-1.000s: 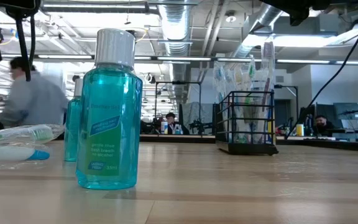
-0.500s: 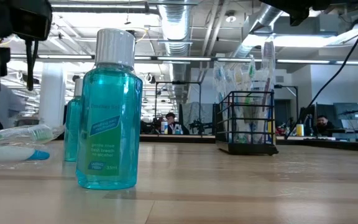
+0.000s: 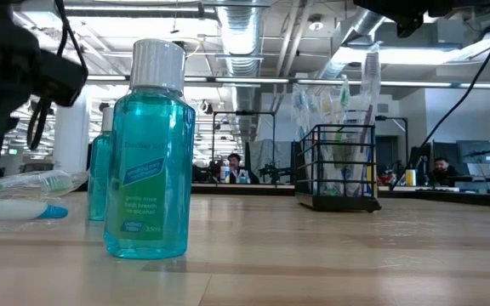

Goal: Pick & Place toothbrushing station
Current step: Put the orange toothbrush into the wire mesh organizer

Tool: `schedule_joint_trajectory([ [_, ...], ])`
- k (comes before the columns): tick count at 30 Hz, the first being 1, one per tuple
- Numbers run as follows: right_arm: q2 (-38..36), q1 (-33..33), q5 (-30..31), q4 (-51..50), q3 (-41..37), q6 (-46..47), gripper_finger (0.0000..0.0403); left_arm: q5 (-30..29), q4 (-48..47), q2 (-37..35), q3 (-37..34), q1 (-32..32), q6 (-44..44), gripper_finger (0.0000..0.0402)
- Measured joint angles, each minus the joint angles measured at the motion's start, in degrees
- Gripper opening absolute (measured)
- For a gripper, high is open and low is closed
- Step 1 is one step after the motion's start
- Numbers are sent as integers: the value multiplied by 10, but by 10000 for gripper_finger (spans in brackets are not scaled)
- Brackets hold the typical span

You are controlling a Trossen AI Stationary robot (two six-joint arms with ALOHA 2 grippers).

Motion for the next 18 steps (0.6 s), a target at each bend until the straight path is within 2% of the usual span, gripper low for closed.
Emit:
schedule_joint_trajectory([
  [18, 0, -1, 0, 0, 0, 1, 128, 40, -7, 11, 0, 46, 11, 120],
])
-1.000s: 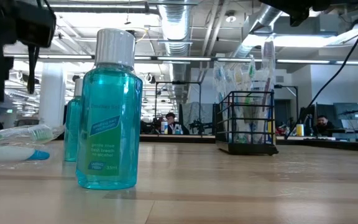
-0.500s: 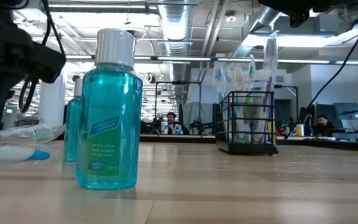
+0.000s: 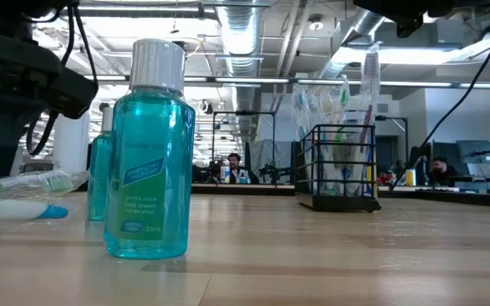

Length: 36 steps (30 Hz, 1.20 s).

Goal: Pick & Place toothbrushing station
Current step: Put the orange toothbrush into the wire mesh organizer

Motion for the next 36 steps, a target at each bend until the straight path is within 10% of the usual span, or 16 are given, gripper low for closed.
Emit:
schedule_joint_trajectory([
  [19, 0, 0, 0, -3, 0, 4, 128, -6, -3, 37, 0, 6, 8, 118],
  [36, 0, -2, 0, -4, 0, 4, 128, -47, -2, 13, 0, 4, 21, 1],
])
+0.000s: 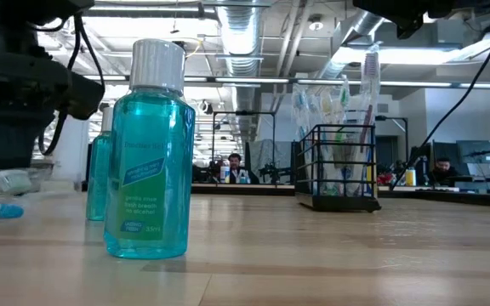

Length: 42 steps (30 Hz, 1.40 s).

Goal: Pick & Place toothbrushing station
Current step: Put the orange toothbrush into the wire mesh organizer

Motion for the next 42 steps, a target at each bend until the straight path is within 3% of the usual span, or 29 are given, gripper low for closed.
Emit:
schedule_joint_trajectory([
  [9, 0, -2, 0, -2, 0, 0, 128, -52, -2, -41, 0, 0, 5, 0],
  [19, 0, -3, 0, -3, 0, 4, 128, -192, -6, -132, 0, 0, 55, 0],
  [26, 0, -9, 0, -3, 0, 4, 128, -281, 1, -156, 0, 0, 97, 0],
  [36, 0, -9, 0, -3, 0, 4, 128, -394, 134, -156, 0, 1, 251, 0],
  [42, 0, -9, 0, -3, 0, 0, 128, -406, 246, -156, 0, 19, 366, 0],
])
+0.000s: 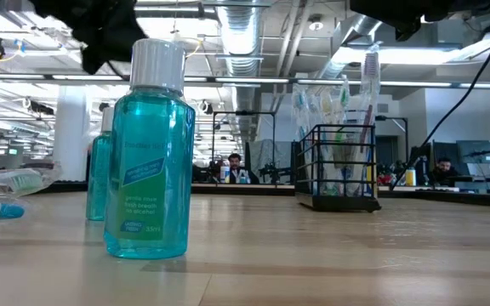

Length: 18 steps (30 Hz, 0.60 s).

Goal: Pick & Place toothbrushing station
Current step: Put the orange toothbrush into the wire mesh organizer

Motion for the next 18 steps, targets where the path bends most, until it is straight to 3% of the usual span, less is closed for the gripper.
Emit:
schedule_joint_trajectory([
  [7, 0, -4, 0, 0, 0, 0, 128, 35, 142, 22, 0, 41, 124, 0],
  [18, 0, -8, 0, 0, 0, -2, 128, 184, 410, 135, 0, 114, 275, 0],
])
